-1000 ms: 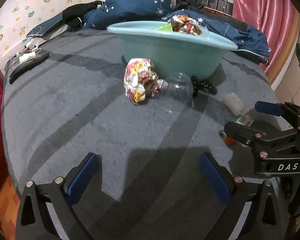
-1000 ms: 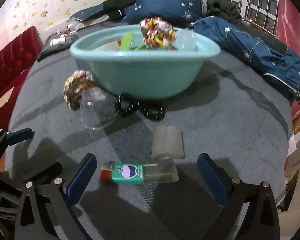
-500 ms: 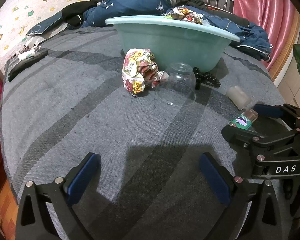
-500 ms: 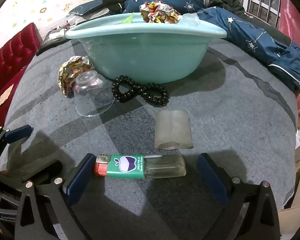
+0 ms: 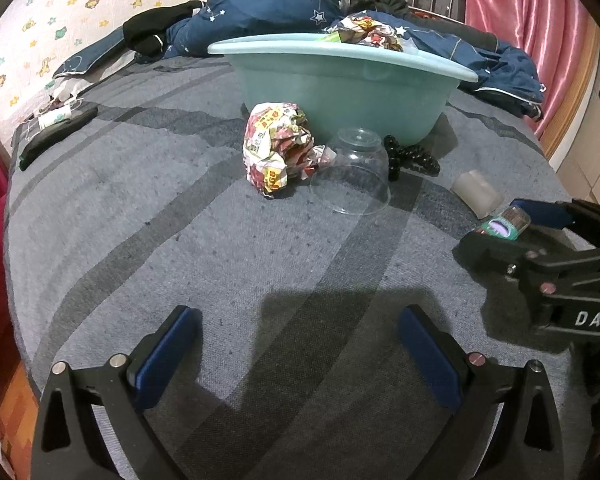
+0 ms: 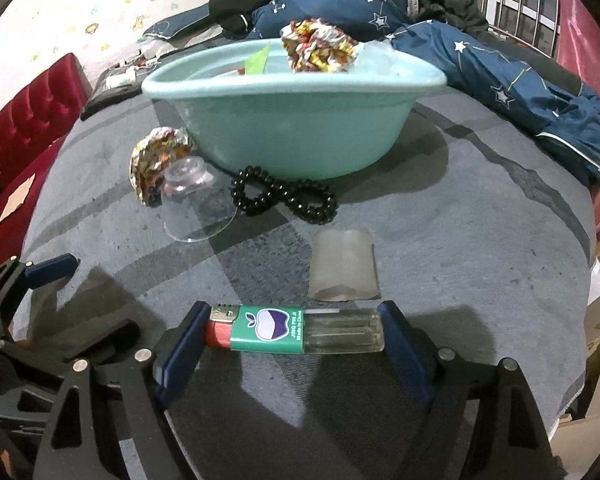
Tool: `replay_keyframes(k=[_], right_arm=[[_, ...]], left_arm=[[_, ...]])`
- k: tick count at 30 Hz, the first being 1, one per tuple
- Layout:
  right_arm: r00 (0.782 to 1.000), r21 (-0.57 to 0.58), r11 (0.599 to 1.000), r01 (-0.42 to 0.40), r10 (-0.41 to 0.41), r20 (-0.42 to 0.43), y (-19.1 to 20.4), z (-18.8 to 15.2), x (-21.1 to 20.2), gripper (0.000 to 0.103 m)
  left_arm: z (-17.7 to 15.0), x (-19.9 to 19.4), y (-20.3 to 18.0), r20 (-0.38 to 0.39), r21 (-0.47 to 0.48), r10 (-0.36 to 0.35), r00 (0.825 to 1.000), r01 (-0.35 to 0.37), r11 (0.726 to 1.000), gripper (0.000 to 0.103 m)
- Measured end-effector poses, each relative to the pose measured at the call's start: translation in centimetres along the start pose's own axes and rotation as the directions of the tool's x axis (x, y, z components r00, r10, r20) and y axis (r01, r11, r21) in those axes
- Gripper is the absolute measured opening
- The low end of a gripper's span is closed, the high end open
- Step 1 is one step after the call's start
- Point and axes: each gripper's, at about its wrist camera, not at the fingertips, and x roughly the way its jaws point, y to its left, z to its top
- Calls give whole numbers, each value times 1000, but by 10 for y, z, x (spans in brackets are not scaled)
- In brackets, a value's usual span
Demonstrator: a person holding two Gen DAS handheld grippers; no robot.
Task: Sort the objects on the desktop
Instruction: 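Grasp the green lighter with the right tool, then grasp the translucent beige block with the left tool while the right tool holds the lighter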
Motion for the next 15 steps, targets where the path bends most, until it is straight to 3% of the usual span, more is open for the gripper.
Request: replay_keyframes(k=[15], right_arm=[[995,41,997,71,-73,63,-36,7,-27,87]], left_arm=[[17,-5,-32,-5,50,-84,996,85,995,103]])
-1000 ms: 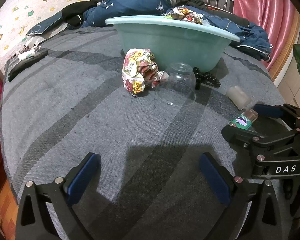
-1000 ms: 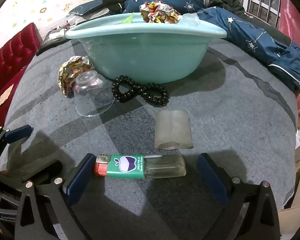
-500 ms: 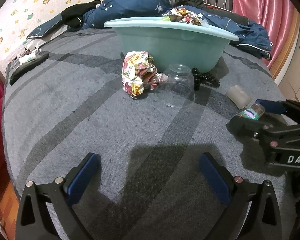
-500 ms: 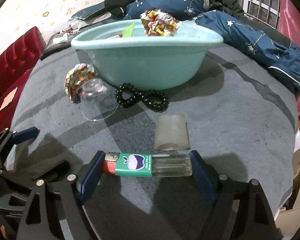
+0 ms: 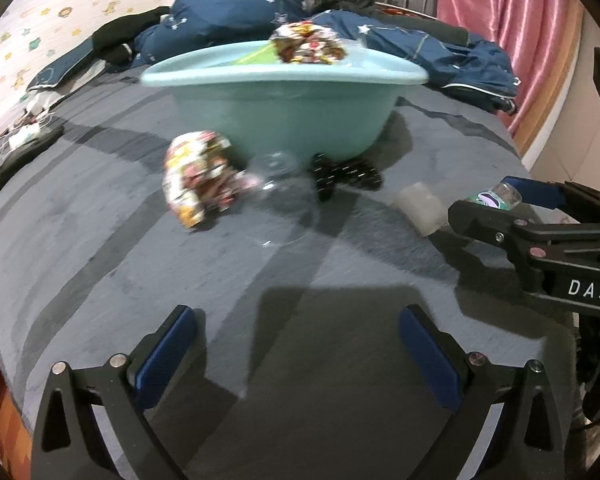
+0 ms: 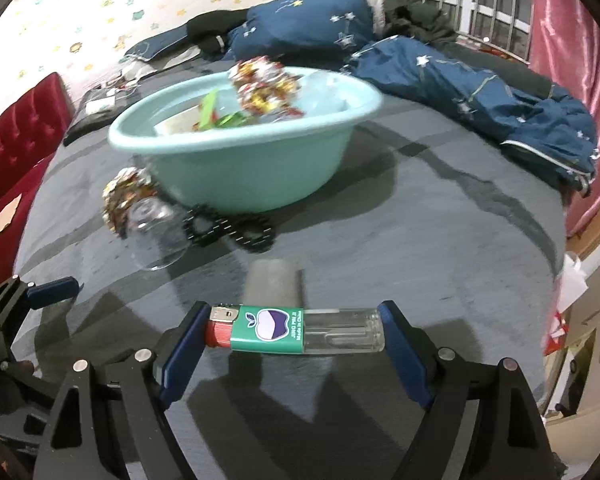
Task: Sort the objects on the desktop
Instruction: 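Grasp the translucent beige block with the left tool while the right tool holds the lighter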
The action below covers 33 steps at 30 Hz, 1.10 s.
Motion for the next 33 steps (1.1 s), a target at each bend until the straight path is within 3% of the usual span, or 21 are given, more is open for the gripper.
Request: replay_keyframes(k=[10,21,24,26,30,33], right_arm=[[997,69,996,58,-61,41,-49,1,-18,87],[994,137,987,81,-89,57,-90,-4,-23,87],[994,142,986,84,-93,61,-94,-6,-25,87],[993,146,986,85,-95,63,-95,-7,-26,87],[993,149,985,85,-96,69,-97,-8,-29,87],[993,149,985,88,-99,69,-97,-8,-30,87]], left_arm=[[24,5,-29,6,-2,-89,996,89,996,103],[40,31,-54,-27,-3,-108,994,108,994,102],[49,40,-62,-26,-10,-97,995,96,995,95],[52,46,-65,-43,-16,-81,996,80,997,84],[52,47,-64,-48,-16,-87,995,86,996,82],[50,44,-63,-42,-16,-99,994,98,995,60]])
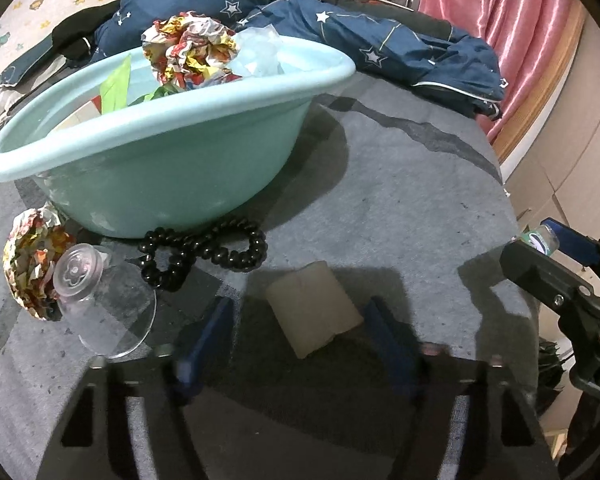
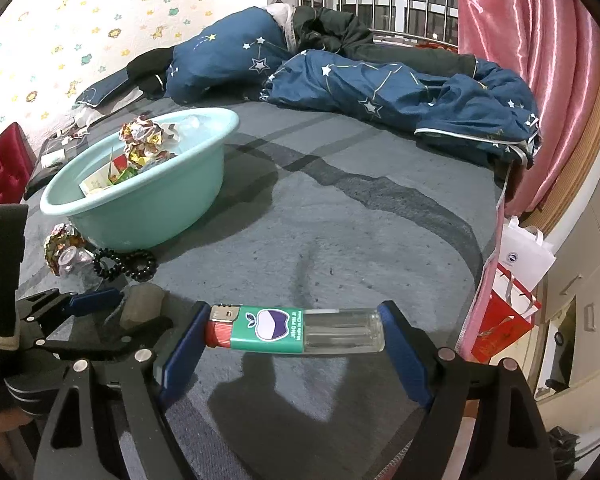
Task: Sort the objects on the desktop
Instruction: 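Grasp the translucent beige block with the left tool while the right tool holds the lighter, then lift the beige block and green lighter and carry them toward the basin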
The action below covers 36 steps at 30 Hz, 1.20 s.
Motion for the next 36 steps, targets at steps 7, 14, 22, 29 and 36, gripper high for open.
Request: replay_keyframes(k=[7,14,22,29,36], right_arm=[[1000,-7,1000,1,-1,11,5,0,-9,87],[999,-17,1000,4,-4,32,11,1,-24,87],[998,-34,999,0,3,65,22,5,-46,87],[996,-56,998,-6,11,89,35,7,-62,87],[994,-73,997,-15,23,110,48,10,-75,87]], left_arm=[[1,-7,-10,20,51,-45,999,44,998,13],[1,-28,-11,56,66,-30,998,26,997,12],[-1,-52,-13,83,77,-36,996,29,997,10],[-1,-70,-10,112,77,-27,993,18,997,9],[-4,-88,-2,141,65,-12,990,3,998,9]])
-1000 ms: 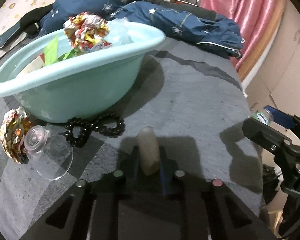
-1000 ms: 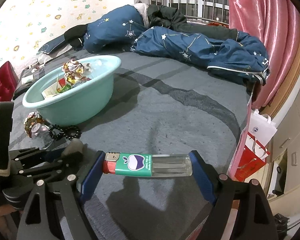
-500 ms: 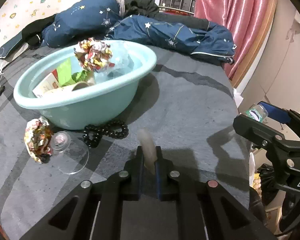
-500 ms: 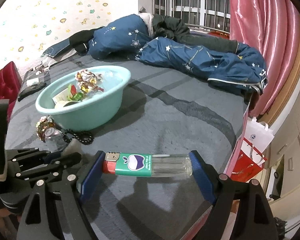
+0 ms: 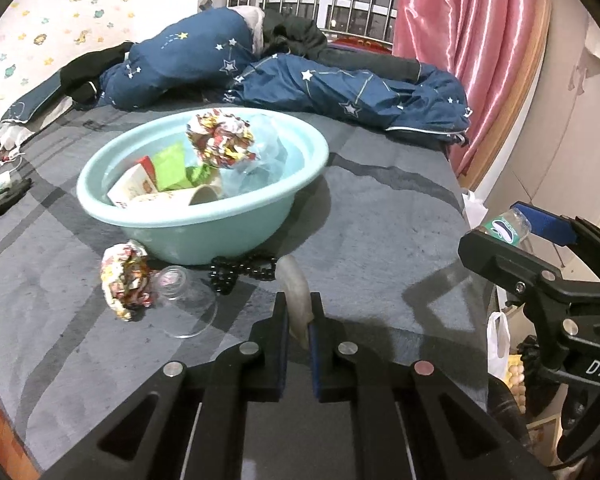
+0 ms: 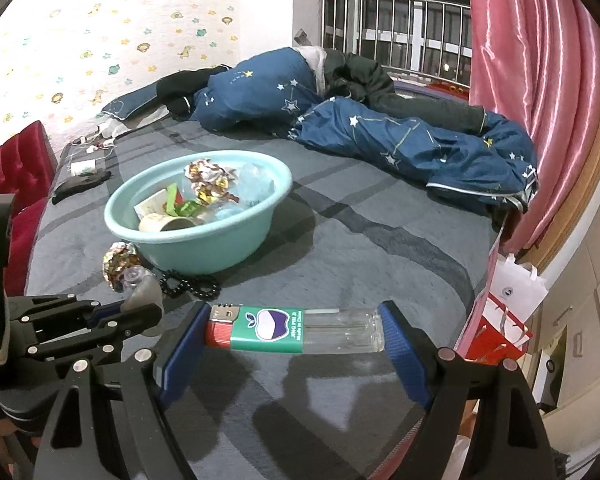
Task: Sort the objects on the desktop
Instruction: 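Lift the beige block and green lighter and carry them toward the basin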
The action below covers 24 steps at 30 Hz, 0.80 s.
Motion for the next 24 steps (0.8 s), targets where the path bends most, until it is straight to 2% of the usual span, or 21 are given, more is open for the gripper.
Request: replay_keyframes(k=[13,24], right_arm=[[998,-45,999,-19,22,65,27,19,-23,87],[992,-72,996,-59,67,109,49,45,-23,87]], left_arm=[[4,-36,23,60,-21,42,997,-40,999,9],[16,-55,44,103,-42,77,992,-73,996,9]])
